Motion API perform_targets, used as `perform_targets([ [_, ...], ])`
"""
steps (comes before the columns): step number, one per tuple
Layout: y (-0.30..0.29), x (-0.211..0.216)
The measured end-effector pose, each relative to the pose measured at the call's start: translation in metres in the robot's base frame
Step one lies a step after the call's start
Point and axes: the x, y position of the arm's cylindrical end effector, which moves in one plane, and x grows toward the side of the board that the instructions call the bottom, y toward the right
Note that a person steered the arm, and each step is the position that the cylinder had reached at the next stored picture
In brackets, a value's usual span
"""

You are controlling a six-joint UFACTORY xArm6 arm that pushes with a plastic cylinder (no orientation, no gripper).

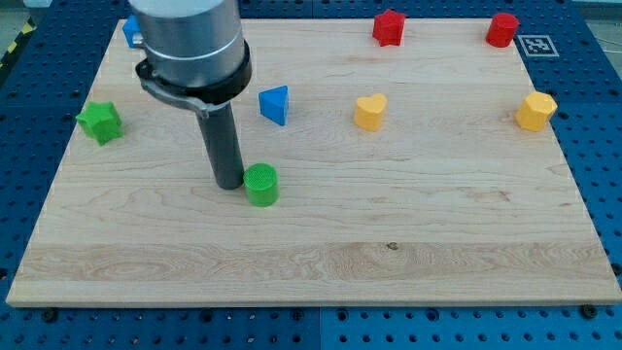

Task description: Move the green circle to the left side of the blue triangle

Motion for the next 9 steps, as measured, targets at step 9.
perform_targets([
  [9, -0.028, -0.071],
])
